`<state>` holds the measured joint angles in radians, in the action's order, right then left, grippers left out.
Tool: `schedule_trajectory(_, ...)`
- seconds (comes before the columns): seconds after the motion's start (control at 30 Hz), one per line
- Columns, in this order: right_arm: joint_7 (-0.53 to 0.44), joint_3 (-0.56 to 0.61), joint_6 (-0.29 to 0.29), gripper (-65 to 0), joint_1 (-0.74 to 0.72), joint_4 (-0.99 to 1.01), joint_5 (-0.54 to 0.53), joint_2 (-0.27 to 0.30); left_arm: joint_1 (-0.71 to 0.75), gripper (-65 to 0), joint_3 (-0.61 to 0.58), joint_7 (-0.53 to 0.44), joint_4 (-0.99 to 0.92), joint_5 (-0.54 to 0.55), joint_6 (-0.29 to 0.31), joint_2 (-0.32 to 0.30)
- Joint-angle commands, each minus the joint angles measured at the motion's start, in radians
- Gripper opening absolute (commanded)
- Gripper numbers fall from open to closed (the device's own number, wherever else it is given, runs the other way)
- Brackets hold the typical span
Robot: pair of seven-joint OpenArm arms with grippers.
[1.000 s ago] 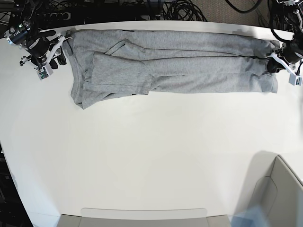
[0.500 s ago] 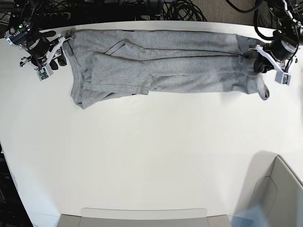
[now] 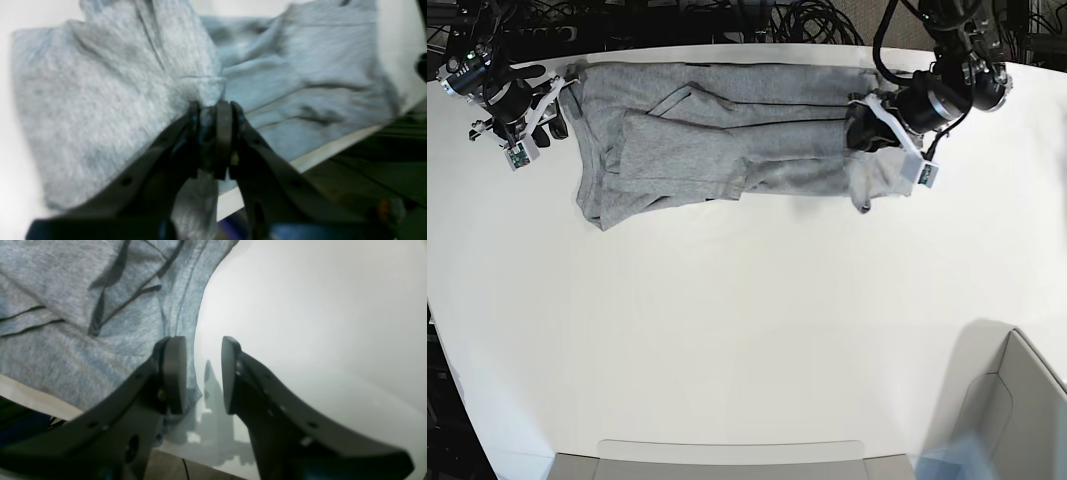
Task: Fold the T-shirt properly
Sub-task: 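Grasp the strip's end with the left gripper and fold it inward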
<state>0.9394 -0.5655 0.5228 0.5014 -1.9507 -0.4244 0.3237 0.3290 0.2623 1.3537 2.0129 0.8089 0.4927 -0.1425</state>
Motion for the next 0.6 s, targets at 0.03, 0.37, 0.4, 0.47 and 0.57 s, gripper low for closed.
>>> schedule_trajectory(0.03, -0.015, -0.006, -0.003, -46.7, 0.000, -0.017, -0.014, 0.013, -0.001, -65.0, -0.030, -0.026, 0.016, 0.017, -0.012, -0.001)
schedule_trajectory(0.37, -0.015, -0.006, -0.003, -46.7, 0.000, -0.017, -0.014, 0.013, -0.001, -65.0, -0.116, -0.070, -0.001, 0.014, -0.068, 0.060)
schedule_trajectory(0.4, -0.015, -0.006, -0.003, -46.7, 0.000, -0.017, -0.014, 0.013, -0.001, -65.0, -0.116, -0.070, -0.002, 0.014, -0.068, 0.065)
schedule_trajectory(0.47, -0.015, -0.006, -0.003, -46.7, 0.000, -0.017, -0.014, 0.013, -0.001, -65.0, -0.117, -0.072, -0.007, 0.014, -0.068, 0.068)
schedule_trajectory(0.57, -0.015, -0.006, -0.003, -46.7, 0.001, -0.017, -0.014, 0.013, -0.001, -65.0, -0.117, -0.093, -0.008, 0.013, -0.068, 0.080)
